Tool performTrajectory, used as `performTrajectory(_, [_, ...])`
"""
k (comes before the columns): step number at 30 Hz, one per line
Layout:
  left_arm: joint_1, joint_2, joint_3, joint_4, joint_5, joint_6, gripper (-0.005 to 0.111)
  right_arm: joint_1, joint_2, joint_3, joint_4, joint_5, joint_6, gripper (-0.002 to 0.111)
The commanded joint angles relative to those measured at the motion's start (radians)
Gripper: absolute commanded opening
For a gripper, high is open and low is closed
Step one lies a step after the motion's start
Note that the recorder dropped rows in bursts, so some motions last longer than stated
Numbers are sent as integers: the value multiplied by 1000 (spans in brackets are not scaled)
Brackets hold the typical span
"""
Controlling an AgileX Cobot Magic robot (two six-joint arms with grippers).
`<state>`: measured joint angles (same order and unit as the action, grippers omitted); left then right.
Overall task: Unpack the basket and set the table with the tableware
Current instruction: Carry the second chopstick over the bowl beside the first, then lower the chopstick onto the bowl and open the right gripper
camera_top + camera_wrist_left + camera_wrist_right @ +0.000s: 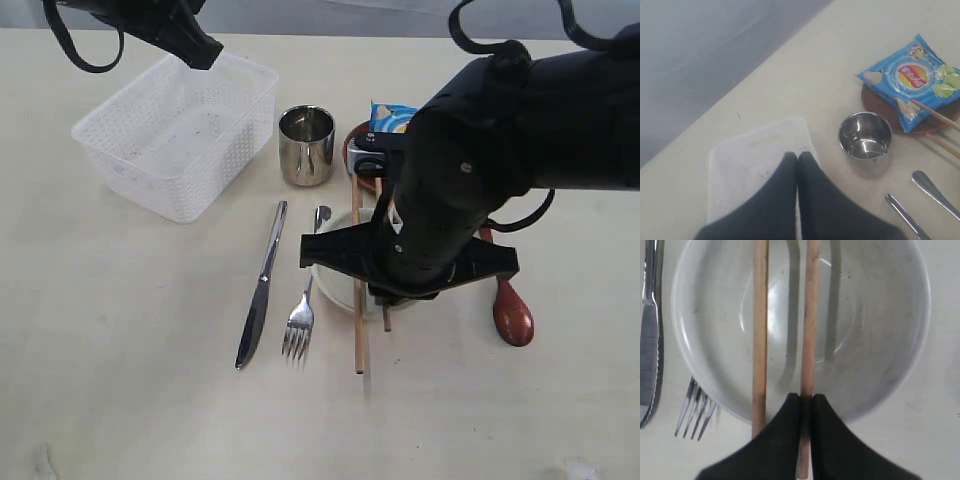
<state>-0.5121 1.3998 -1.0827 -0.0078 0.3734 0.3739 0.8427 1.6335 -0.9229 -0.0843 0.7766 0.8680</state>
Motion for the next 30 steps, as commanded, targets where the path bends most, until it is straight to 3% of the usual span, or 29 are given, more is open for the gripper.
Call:
performTrajectory(1, [2, -5, 6, 0, -8, -3, 0, 0, -1, -7, -18, -14, 4, 0])
performTrajectory(16, [2, -5, 6, 0, -8, -3, 0, 0, -1, -7, -20, -31, 4, 0])
performTrajectory(18, [2, -5, 6, 0, -8, -3, 0, 0, -1, -7, -20, -31, 0, 8])
performTrajectory(23, [2, -5, 6, 0, -8, -3, 0, 0, -1, -7, -25, -28, 7, 44])
performTrajectory(30, [2, -5, 6, 0, -8, -3, 0, 0, -8, -7, -43, -49, 18, 47])
